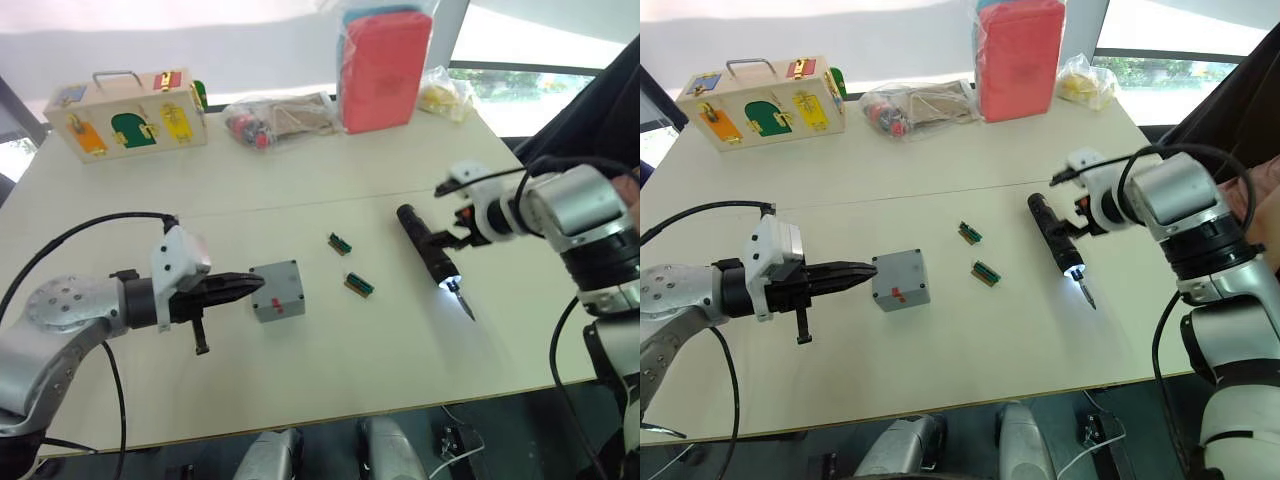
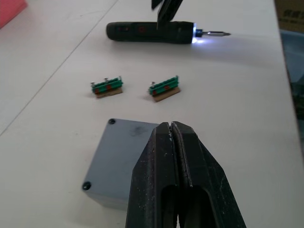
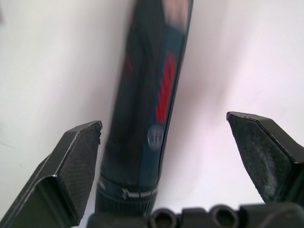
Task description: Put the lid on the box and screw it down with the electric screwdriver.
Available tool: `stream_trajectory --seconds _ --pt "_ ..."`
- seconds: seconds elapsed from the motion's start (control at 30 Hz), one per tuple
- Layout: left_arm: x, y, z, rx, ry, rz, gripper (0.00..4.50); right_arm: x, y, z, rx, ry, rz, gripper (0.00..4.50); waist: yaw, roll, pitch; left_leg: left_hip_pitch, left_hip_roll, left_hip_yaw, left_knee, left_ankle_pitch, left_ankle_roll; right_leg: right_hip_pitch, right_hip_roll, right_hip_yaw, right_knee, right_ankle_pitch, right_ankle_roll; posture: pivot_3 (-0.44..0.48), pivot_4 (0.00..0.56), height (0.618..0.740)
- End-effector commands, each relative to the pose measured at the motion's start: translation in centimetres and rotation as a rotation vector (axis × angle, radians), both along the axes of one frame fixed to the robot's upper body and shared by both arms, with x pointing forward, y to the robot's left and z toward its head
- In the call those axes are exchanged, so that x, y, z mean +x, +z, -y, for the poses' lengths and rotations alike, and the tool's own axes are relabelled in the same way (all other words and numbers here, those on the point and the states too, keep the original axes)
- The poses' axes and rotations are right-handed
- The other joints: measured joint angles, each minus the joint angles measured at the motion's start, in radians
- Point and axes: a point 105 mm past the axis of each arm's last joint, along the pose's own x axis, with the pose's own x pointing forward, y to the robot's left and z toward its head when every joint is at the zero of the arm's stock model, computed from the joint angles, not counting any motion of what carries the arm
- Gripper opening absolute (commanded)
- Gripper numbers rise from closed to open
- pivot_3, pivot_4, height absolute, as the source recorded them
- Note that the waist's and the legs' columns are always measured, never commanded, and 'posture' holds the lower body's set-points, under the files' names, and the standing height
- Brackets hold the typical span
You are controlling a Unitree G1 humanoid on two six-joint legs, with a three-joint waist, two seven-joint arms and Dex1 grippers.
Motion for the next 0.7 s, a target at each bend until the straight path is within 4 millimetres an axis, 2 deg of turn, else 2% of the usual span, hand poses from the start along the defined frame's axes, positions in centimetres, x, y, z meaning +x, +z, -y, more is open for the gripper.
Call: stream_trajectory --seconds 0.03,0.07,0.23,0.4,0.57,0.7 --pt "0.9 0.1 -2.0 -0.001 0.111 0.033 0.0 -1.2 3.4 -4.3 0.078 0.24 0.169 4.04 0.002 0.0 0.0 0.0 0.001 0.0 0.0 0.0 0.0 0.0 0.001 0.0 0.0 0.0 0.0 0.0 0.15 0.74" --pt "0.9 -0.4 -2.4 0.007 0.126 0.02 0.0 -1.7 3.3 -5.3 0.107 0.288 0.166 3.88 0.003 0.0 0.0 0.0 0.002 0.0 0.0 0.0 0.0 0.0 0.001 0.0 0.0 0.0 0.0 0.0 0.15 0.74" --pt "1.1 -2.6 -3.7 0.027 0.175 -0.033 0.0 -3.2 1.4 -9.1 0.182 0.45 0.202 2.06 0.012 -0.002 -0.001 0.0 0.002 0.001 0.002 0.0 0.0 0.001 0.001 0.0 -0.001 0.001 -0.001 0.0 0.15 0.74" --pt "1.5 -4.8 -4.4 0.046 0.197 -0.074 0.0 -4.8 -3.5 -12.1 0.172 0.59 0.178 0.08 0.012 -0.002 -0.001 0.0 0.002 0.001 0.003 0.0 0.0 0.001 0.001 0.0 0.0 0.002 -0.003 0.0 0.15 0.74" --pt "2.4 -6.4 -3.5 0.05 0.197 -0.074 0.0 -5.5 -7.0 -13.7 0.154 0.631 0.156 0.08 0.009 -0.002 -0.001 0.0 0.002 0.001 0.003 0.001 -0.002 0.001 0.001 0.0 0.001 0.004 -0.004 0.0 0.15 0.74" --pt "3.4 -7.3 -3.1 0.038 0.208 -0.062 0.0 -5.9 -8.5 -14.8 0.135 0.653 0.149 0.08 0.008 -0.002 -0.001 0.0 0.002 0.001 0.004 0.001 -0.002 0.0 0.002 0.0 0.002 0.004 -0.004 0.0 0.15 0.74"
